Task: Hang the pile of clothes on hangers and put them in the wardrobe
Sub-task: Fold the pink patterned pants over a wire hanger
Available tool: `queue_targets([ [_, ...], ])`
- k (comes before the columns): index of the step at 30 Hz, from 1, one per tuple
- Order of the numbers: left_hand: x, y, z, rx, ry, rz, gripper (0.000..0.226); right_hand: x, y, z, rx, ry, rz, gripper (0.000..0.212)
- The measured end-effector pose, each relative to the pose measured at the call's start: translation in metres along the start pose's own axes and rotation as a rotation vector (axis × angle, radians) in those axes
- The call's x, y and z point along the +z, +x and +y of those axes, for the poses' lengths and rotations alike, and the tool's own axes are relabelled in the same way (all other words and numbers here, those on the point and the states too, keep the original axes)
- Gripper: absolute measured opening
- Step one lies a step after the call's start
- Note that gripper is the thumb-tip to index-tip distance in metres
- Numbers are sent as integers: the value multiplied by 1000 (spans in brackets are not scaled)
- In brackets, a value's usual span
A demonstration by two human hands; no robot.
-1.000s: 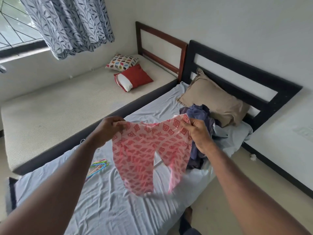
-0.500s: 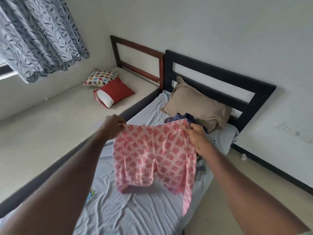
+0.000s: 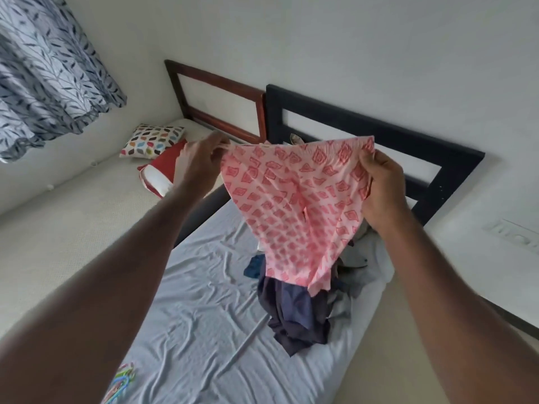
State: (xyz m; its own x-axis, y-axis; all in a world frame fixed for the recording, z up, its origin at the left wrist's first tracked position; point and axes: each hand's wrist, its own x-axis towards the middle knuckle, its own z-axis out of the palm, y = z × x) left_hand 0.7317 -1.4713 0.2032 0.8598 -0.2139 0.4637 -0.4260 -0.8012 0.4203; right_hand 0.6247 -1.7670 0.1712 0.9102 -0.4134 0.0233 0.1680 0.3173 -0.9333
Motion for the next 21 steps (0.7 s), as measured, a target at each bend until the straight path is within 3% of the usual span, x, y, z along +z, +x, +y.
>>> queue_targets([
  [6, -25, -45, -40, 42, -60, 12, 22, 16, -70, 38, 2, 27, -135, 18],
  [10, -40, -128, -105, -22, 43, -43, 22, 38, -143, 96, 101, -85, -274, 40],
  [12, -49, -183, -142, -142, 160, -135, 19, 53, -186, 123, 154, -156, -339, 27],
  [14, -60, -245, -177, -262, 152, -225, 20, 64, -235, 159, 220, -207, -398, 31],
  [16, -69, -304, -204, -455, -26, -299, 23, 73, -283, 200, 281, -272, -473, 11],
  [19, -71, -398, -271, -741, -215, -384, 29, 94, -355, 272, 381, -338, -523, 13],
  [21, -69, -462, -313, -832, -323, -424, 30, 107, -398, 321, 421, -431, -558, 6],
])
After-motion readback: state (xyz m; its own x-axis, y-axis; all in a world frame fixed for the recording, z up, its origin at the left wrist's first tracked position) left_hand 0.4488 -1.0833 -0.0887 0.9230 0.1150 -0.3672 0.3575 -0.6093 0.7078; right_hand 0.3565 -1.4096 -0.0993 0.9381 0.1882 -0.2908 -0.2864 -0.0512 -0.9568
